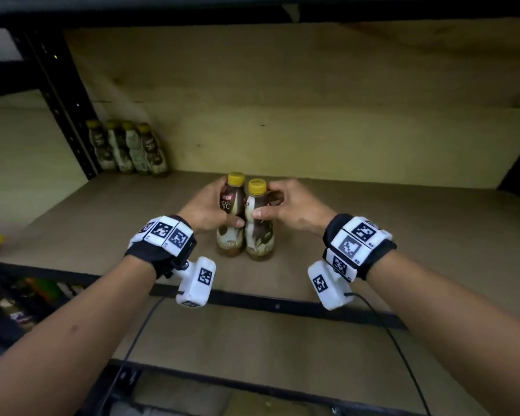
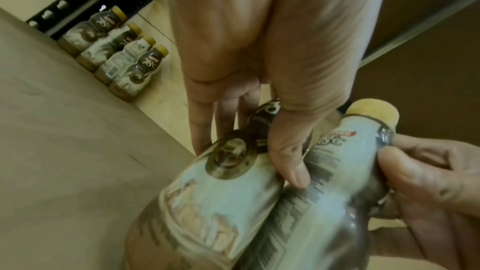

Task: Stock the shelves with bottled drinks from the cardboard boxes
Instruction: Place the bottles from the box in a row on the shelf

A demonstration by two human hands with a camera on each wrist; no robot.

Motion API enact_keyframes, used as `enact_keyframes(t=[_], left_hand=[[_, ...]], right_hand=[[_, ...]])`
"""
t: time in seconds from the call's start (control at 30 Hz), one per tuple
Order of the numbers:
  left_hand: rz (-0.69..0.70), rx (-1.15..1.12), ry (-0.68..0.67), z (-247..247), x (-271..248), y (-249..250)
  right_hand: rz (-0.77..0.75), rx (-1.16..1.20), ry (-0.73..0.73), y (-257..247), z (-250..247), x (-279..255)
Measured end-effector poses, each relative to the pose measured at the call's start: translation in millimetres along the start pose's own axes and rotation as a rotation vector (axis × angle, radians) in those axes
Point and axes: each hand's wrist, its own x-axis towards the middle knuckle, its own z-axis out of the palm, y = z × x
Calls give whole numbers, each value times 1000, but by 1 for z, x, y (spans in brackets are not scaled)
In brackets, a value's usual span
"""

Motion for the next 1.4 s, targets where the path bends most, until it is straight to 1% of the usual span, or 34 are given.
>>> enact_keyframes(t=[0.07,0.13,0.23,0.37,0.5,0.7,0.83,1.0,1.1,1.17,1.27,1.4], left_hand=[[-56,17,41,1,14,-4],[-101,55,89,-2,24,-12],[-130,95,121,-14,44,-24],[-205,172,207,-45,68,-45],[-203,305,251,-76,92,-70],[-234,434,314,-122,148,-111],[-210,477,354,-146,178,-136],[-226,537,311,-164,207,-154],[-197,531,339,-164,215,-160],[-188,526,361,-163,217,-164],[-169,477,357,-163,218,-167],[-82,419,372,-165,205,-160]], right_hand=[[-4,32,-34,6,-12,18],[-13,58,-16,10,-13,37],[-37,33,8,12,-6,70],[-60,-62,42,12,16,121],[-46,-113,104,6,45,169],[-26,-142,130,-8,80,242],[-9,-126,203,-12,100,284],[13,-119,276,-17,116,318],[23,-138,320,-20,123,332],[37,-142,343,-21,125,338],[59,-122,367,-21,124,342],[88,-182,334,-20,123,339]])
